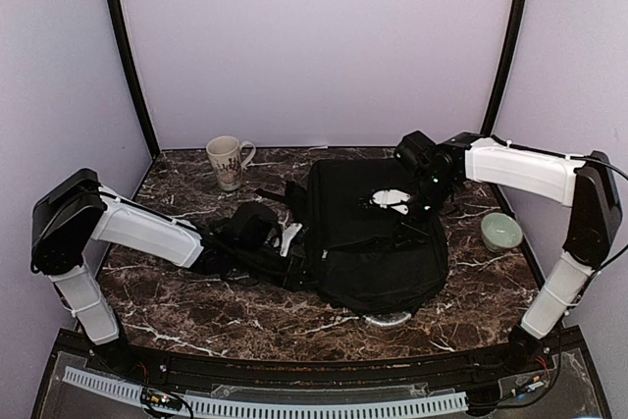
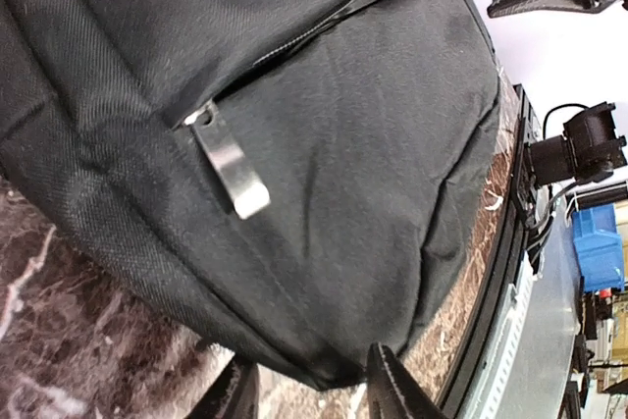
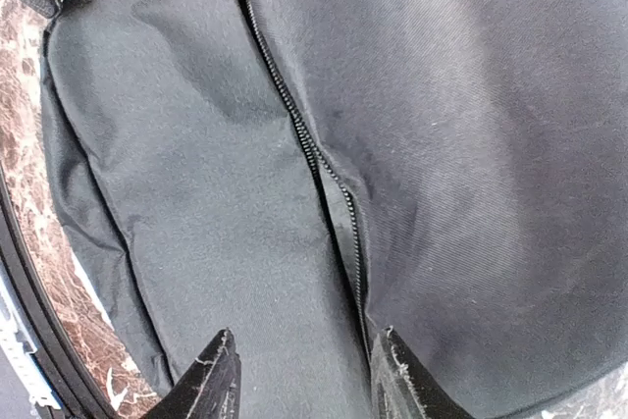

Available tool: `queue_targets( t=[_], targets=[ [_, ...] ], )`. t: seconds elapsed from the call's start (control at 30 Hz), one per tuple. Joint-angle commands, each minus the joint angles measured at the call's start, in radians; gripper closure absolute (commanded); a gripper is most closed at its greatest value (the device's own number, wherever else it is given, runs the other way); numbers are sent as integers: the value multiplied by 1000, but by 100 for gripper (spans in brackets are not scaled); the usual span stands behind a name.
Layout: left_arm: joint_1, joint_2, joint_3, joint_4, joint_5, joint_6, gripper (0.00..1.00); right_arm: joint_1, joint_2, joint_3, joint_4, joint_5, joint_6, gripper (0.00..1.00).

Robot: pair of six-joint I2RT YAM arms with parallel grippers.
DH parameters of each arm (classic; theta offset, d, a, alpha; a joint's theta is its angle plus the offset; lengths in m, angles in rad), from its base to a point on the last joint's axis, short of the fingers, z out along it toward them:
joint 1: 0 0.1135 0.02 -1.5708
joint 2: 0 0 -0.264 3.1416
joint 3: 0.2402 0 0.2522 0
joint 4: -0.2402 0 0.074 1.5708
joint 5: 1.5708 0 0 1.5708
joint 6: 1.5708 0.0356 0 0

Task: Pack the student bag
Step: Adjust the student bag at the center of the board.

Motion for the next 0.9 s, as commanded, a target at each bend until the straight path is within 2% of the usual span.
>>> queue_targets(
  t=[0.0,0.17,0.3,0.43,0.53,0.7,0.87],
  targets=[
    [56,-61,55,-150,3,52,59,-3,-16,34,6,-9,19,55],
    [151,-7,93,-60,40,-36,57,-5,58,63,125,73,99,63],
    [170,76,182,-46,60,-57,58,-4,127,66,182,84,131,70],
    [170,159,235,-5,148,-97,57,-4,166,10,252,134,143,70],
    [171,203,251,-9,163,-113,57,-1,177,-50,305,206,143,70],
    [170,231,244,1,191,-141,71,0,164,-124,351,273,138,70],
    [168,227,204,118,250,-229,86,1,91,-98,325,254,143,70]
  ],
)
